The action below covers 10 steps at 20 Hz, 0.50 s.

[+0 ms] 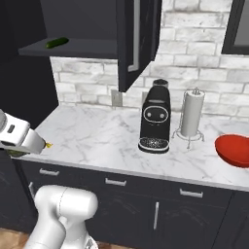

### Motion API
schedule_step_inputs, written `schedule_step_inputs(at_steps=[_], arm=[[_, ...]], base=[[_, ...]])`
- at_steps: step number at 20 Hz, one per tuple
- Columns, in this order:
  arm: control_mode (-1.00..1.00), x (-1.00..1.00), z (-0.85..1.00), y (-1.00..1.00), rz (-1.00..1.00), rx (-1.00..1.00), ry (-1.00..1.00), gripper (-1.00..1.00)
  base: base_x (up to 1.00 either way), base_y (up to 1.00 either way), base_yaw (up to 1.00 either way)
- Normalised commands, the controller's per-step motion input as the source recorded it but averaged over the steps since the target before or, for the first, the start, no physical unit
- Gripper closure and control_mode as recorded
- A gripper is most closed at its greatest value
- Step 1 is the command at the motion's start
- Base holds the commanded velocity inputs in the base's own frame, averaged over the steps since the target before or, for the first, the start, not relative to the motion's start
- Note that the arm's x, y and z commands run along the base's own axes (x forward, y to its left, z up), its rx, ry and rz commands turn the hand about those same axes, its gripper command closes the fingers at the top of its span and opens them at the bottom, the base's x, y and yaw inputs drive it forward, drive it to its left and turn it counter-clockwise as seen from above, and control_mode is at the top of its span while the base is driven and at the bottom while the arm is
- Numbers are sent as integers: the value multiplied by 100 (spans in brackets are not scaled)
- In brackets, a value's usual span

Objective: Pick the cucumbers from the cabinet and place them in one bowl. Pick the potato from the sink and place it in the other bowl.

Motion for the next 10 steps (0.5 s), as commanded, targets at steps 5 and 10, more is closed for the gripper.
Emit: schedule_step_inputs(at_steps=[5, 10], arm=[[100, 0, 0, 0, 0, 0, 0, 100], [100, 0, 0, 0, 0, 0, 0, 100]], base=[[-97, -31, -2], [-36, -73, -7]])
